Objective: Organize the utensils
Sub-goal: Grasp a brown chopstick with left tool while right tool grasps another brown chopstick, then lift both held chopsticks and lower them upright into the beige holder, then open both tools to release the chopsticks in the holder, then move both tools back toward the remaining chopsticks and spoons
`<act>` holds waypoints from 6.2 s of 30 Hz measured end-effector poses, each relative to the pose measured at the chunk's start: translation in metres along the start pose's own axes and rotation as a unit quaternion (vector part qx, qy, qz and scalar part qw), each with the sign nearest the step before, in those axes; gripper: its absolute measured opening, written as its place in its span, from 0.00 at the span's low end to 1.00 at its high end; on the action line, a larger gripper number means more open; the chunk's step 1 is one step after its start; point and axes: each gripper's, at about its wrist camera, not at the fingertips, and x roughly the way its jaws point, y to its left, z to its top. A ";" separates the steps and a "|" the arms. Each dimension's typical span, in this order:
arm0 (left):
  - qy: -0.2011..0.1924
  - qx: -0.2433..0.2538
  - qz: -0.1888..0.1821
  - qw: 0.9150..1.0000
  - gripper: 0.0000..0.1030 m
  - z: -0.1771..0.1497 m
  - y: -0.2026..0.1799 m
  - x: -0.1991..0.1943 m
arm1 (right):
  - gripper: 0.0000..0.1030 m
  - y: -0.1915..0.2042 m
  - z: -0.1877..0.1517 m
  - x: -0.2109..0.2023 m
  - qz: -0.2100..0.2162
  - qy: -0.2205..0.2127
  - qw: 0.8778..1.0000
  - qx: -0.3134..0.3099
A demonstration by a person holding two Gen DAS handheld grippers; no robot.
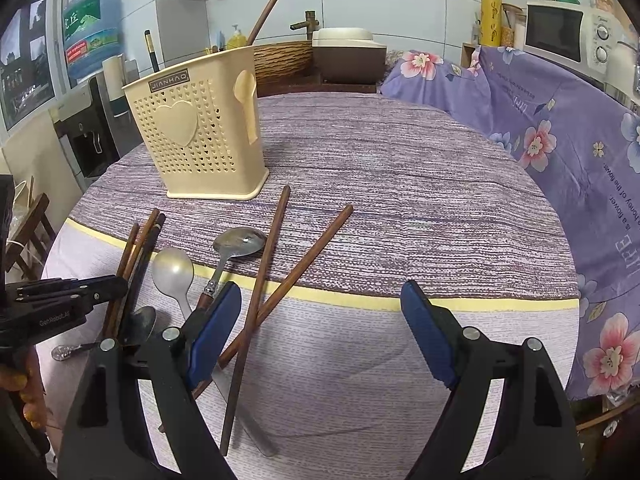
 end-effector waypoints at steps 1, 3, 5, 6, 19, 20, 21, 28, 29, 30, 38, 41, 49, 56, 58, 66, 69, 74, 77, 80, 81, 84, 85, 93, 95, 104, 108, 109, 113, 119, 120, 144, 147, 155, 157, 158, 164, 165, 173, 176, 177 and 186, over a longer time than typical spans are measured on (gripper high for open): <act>0.002 -0.005 -0.004 1.000 0.14 0.000 0.003 -0.001 | 0.79 0.001 0.000 0.000 0.001 0.001 1.000 -0.003; 0.003 -0.020 -0.018 1.000 0.14 0.000 0.010 -0.003 | 0.79 0.001 0.002 0.002 0.001 0.003 1.000 -0.006; -0.003 -0.032 -0.020 0.999 0.14 0.001 0.016 -0.006 | 0.79 0.003 0.006 0.004 0.003 0.002 1.000 -0.012; -0.005 -0.033 -0.016 0.999 0.14 0.002 0.017 -0.007 | 0.79 0.004 0.009 0.005 0.005 0.002 1.000 -0.013; -0.027 -0.048 0.025 0.998 0.14 0.028 0.034 -0.008 | 0.45 0.021 0.060 0.077 0.032 0.069 0.997 -0.016; -0.027 -0.047 0.031 0.998 0.14 0.030 0.034 -0.007 | 0.44 0.022 0.063 0.082 0.030 0.075 0.997 -0.013; -0.026 -0.048 0.032 0.998 0.14 0.031 0.036 -0.006 | 0.44 0.023 0.066 0.089 0.028 0.084 0.996 -0.011; -0.016 -0.044 0.064 0.997 0.14 0.033 0.036 0.007 | 0.40 0.025 0.071 0.116 0.005 0.116 0.993 -0.012; -0.014 -0.041 0.071 0.997 0.14 0.033 0.035 0.010 | 0.39 0.025 0.070 0.118 0.006 0.119 0.993 -0.010; -0.011 -0.043 0.070 0.997 0.14 0.033 0.036 0.012 | 0.38 0.025 0.069 0.120 0.007 0.123 0.992 -0.008; -0.001 -0.031 0.073 0.997 0.13 0.044 0.031 0.024 | 0.27 0.029 0.075 0.131 -0.008 0.121 0.993 -0.013; 0.002 -0.032 0.074 0.997 0.13 0.048 0.033 0.026 | 0.21 0.027 0.083 0.138 -0.013 0.122 0.992 -0.007; -0.004 -0.033 0.082 0.996 0.10 0.053 0.033 0.029 | 0.09 0.028 0.091 0.147 -0.018 0.114 0.993 -0.004; -0.013 -0.050 0.072 0.996 0.09 0.055 0.037 0.029 | 0.08 0.016 0.096 0.141 0.002 0.095 0.995 0.022; -0.020 -0.054 0.067 0.996 0.09 0.059 0.037 0.026 | 0.08 0.013 0.099 0.133 0.005 0.081 0.996 0.027; -0.090 -0.064 0.048 0.993 0.08 0.082 0.038 -0.023 | 0.08 0.004 0.122 0.076 0.023 -0.001 0.999 0.025; -0.125 -0.058 0.052 0.989 0.08 0.093 0.036 -0.048 | 0.08 0.003 0.132 0.047 0.029 -0.036 0.999 0.018; -0.175 -0.050 0.058 0.981 0.08 0.108 0.035 -0.085 | 0.08 -0.001 0.146 -0.002 0.033 -0.090 0.995 0.010; -0.200 -0.047 0.063 0.977 0.08 0.116 0.037 -0.102 | 0.08 -0.007 0.154 -0.026 0.032 -0.114 0.993 0.009; -0.219 -0.043 0.065 0.973 0.08 0.118 0.035 -0.116 | 0.08 -0.009 0.157 -0.041 0.033 -0.125 0.992 0.006; -0.223 -0.042 0.065 0.972 0.08 0.120 0.036 -0.119 | 0.08 -0.009 0.158 -0.046 0.034 -0.128 0.991 0.005; -0.237 -0.039 0.066 0.969 0.08 0.119 0.035 -0.130 | 0.08 -0.010 0.159 -0.059 0.033 -0.138 0.990 0.001; -0.240 -0.038 0.066 0.968 0.08 0.120 0.034 -0.132 | 0.08 -0.011 0.159 -0.060 0.032 -0.139 0.990 0.001; -0.251 -0.035 0.070 0.965 0.08 0.120 0.035 -0.141 | 0.08 -0.016 0.161 -0.068 0.034 -0.138 0.990 0.001; -0.252 -0.036 0.069 0.964 0.08 0.121 0.038 -0.143 | 0.08 -0.018 0.162 -0.070 0.034 -0.140 0.990 0.001; -0.279 -0.028 0.075 0.957 0.08 0.140 0.037 -0.169 | 0.08 -0.018 0.183 -0.087 0.023 -0.158 0.987 -0.013; -0.308 -0.023 0.069 0.949 0.08 0.165 0.029 -0.200 | 0.08 -0.015 0.215 -0.107 0.043 -0.182 0.982 -0.007; -0.317 -0.021 0.065 0.946 0.08 0.171 0.026 -0.209 | 0.08 -0.014 0.225 -0.115 0.052 -0.192 0.980 -0.004; -0.349 -0.020 0.041 0.936 0.08 0.196 0.012 -0.240 | 0.08 -0.004 0.264 -0.146 0.076 -0.228 0.971 0.001; -0.371 -0.019 0.010 0.928 0.08 0.223 -0.010 -0.248 | 0.07 0.019 0.297 -0.161 0.099 -0.266 0.959 0.012; -0.370 -0.021 0.008 0.929 0.08 0.224 -0.012 -0.244 | 0.08 0.022 0.298 -0.156 0.103 -0.265 0.959 0.017; -0.236 -0.052 -0.002 0.970 0.08 0.194 0.014 -0.090 | 0.08 0.026 0.238 -0.007 0.093 -0.149 0.982 0.066; -0.229 -0.051 -0.002 0.972 0.08 0.192 0.016 -0.085 | 0.08 0.025 0.236 -0.008 0.093 -0.152 0.982 0.065; -0.233 -0.046 -0.009 0.971 0.52 0.178 0.017 -0.090 | 0.41 0.031 0.219 -0.014 0.090 -0.159 0.982 0.047; -0.235 -0.038 -0.010 0.971 0.58 0.168 0.017 -0.094 | 0.47 0.031 0.209 -0.021 0.091 -0.167 0.981 0.042; -0.234 -0.031 -0.013 0.972 0.62 0.161 0.017 -0.096 | 0.47 0.031 0.204 -0.023 0.093 -0.166 0.981 0.036; -0.198 -0.011 -0.005 0.980 0.70 0.110 0.027 -0.086 | 0.48 0.036 0.156 -0.017 0.106 -0.116 0.988 -0.007; -0.187 -0.011 0.002 0.982 0.70 0.101 0.029 -0.082 | 0.48 0.037 0.145 -0.014 0.101 -0.105 0.989 -0.015; -0.113 -0.037 0.037 0.992 0.66 0.041 0.047 -0.047 | 0.48 0.045 0.070 0.017 0.062 -0.014 0.997 -0.043; -0.099 -0.046 0.044 0.993 0.62 0.025 0.048 -0.040 | 0.48 0.048 0.050 0.026 0.063 0.016 0.997 -0.039; -0.098 -0.049 0.044 0.993 0.62 0.021 0.049 -0.040 | 0.48 0.047 0.045 0.027 0.062 0.022 0.997 -0.035; -0.092 -0.061 0.038 0.993 0.61 0.004 0.051 -0.042 | 0.48 0.059 0.033 0.019 0.197 0.025 0.974 -0.105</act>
